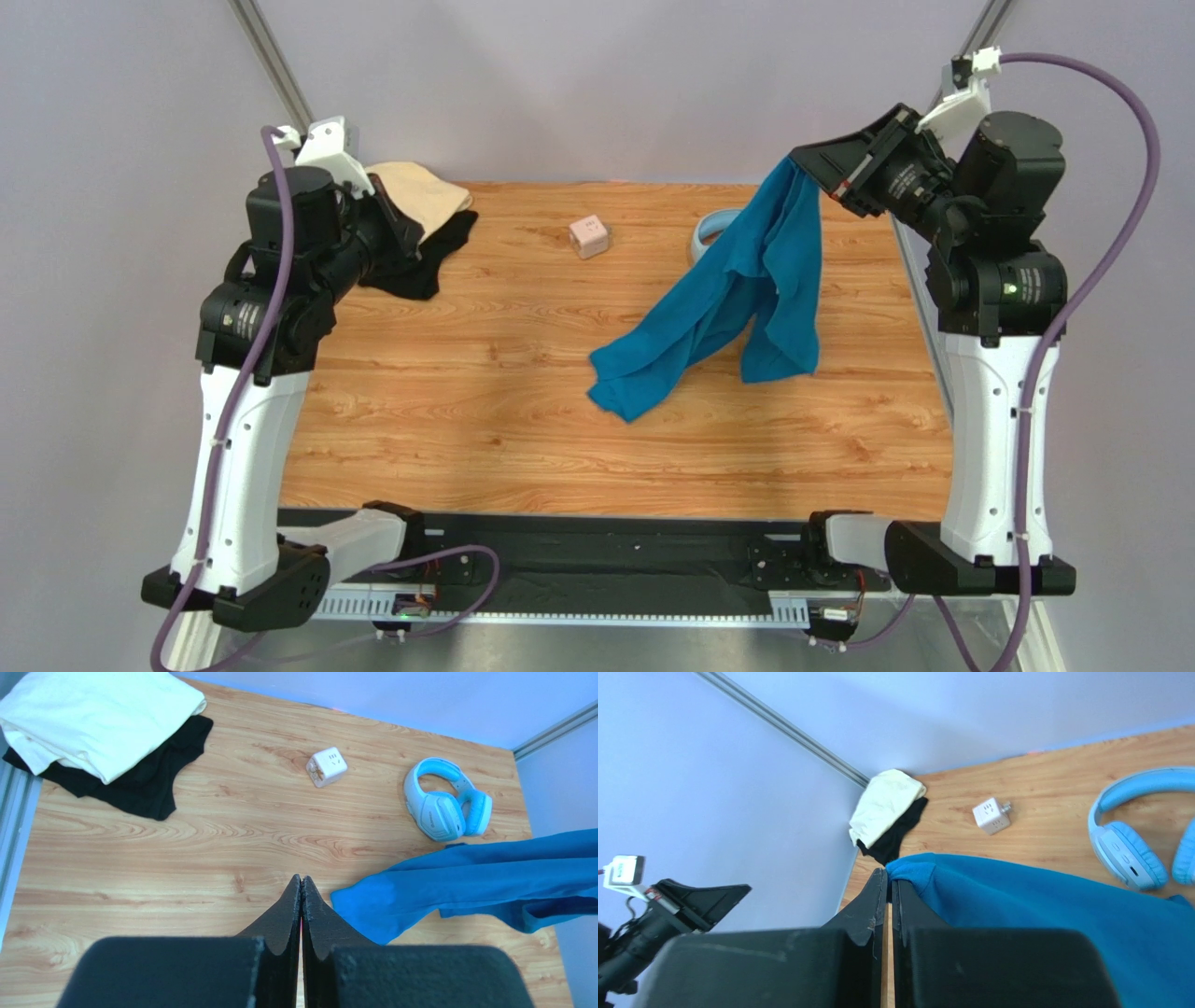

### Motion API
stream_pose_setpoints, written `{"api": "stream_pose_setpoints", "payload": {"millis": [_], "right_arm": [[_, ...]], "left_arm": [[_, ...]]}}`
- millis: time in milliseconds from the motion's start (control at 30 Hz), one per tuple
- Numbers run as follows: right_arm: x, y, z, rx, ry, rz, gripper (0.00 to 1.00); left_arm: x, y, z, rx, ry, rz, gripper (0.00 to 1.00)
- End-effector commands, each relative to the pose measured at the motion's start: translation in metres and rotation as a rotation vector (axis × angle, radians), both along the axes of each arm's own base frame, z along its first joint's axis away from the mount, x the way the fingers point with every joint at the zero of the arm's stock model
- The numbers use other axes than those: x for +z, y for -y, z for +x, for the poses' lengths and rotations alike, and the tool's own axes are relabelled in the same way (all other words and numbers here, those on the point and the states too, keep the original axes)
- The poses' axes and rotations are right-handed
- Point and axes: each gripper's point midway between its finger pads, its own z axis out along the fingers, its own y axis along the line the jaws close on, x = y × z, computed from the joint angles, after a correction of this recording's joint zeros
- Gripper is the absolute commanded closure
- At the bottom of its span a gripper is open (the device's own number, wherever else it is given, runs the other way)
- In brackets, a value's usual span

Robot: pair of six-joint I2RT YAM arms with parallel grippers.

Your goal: Fold and stack the t-shirts

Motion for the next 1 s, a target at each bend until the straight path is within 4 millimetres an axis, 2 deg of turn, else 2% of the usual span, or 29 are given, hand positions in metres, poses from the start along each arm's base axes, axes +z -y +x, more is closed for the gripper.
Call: {"api": "stream_pose_setpoints", "payload": {"millis": [0, 67, 100, 167, 200, 267, 300, 333, 367, 433, 467, 533, 567, 633, 667, 733, 967], "right_arm": [[0.021, -0.005, -0.016, 0.037, 0.049, 0.041, 1.0], [0.007, -0.005, -0.018, 0.035, 0.007, 0.035, 1.0], [-0.006, -0.004, -0.019, 0.03, -0.023, 0.033, 1.0], [-0.02, -0.003, -0.02, 0.02, -0.05, 0.025, 1.0], [-0.036, -0.002, -0.019, 0.019, -0.085, 0.019, 1.0], [-0.053, -0.002, -0.019, 0.021, -0.128, 0.014, 1.0], [-0.059, -0.002, -0.022, 0.021, -0.139, 0.012, 1.0], [-0.076, -0.002, -0.021, 0.02, -0.182, 0.009, 1.0], [-0.083, -0.001, -0.021, 0.017, -0.195, 0.003, 1.0], [-0.104, 0.0, -0.024, 0.013, -0.243, -0.007, 1.0], [-0.108, 0.001, -0.026, 0.011, -0.247, -0.017, 1.0], [-0.125, 0.002, -0.028, 0.007, -0.293, -0.027, 1.0], [-0.13, 0.004, -0.029, 0.005, -0.302, -0.041, 1.0], [-0.141, 0.005, -0.032, 0.0, -0.335, -0.053, 1.0], [-0.147, 0.006, -0.033, -0.002, -0.35, -0.06, 1.0], [-0.156, 0.008, -0.036, -0.005, -0.375, -0.078, 1.0], [-0.18, 0.015, -0.04, -0.04, -0.44, -0.103, 1.0]], "left_arm": [[-0.028, 0.001, -0.01, -0.001, -0.079, -0.019, 1.0], [-0.041, 0.016, -0.01, -0.066, -0.101, -0.058, 1.0], [-0.064, 0.023, -0.009, -0.096, -0.155, -0.066, 1.0], [-0.082, 0.045, -0.008, -0.194, -0.208, -0.122, 1.0], [-0.111, 0.053, -0.005, -0.222, -0.288, -0.137, 0.92], [-0.128, 0.074, -0.002, -0.3, -0.339, -0.206, 0.87], [-0.154, 0.083, -0.001, -0.32, -0.408, -0.207, 0.87], [-0.16, 0.093, 0.004, -0.349, -0.407, -0.207, 0.87], [-0.178, 0.111, 0.004, -0.398, -0.458, -0.185, 0.83], [-0.194, 0.132, 0.009, -0.456, -0.481, -0.143, 0.8], [-0.215, 0.154, 0.007, -0.513, -0.538, -0.117, 0.78], [-0.222, 0.179, 0.017, -0.577, -0.532, -0.095, 0.77], [-0.244, 0.196, 0.018, -0.612, -0.581, -0.068, 0.76], [-0.248, 0.215, 0.028, -0.648, -0.573, -0.049, 0.76], [-0.265, 0.224, 0.029, -0.662, -0.61, -0.036, 0.74], [-0.267, 0.236, 0.037, -0.68, -0.603, -0.04, 0.72], [-0.32, 0.245, 0.044, -0.689, -0.693, -0.026, 0.65]]}}
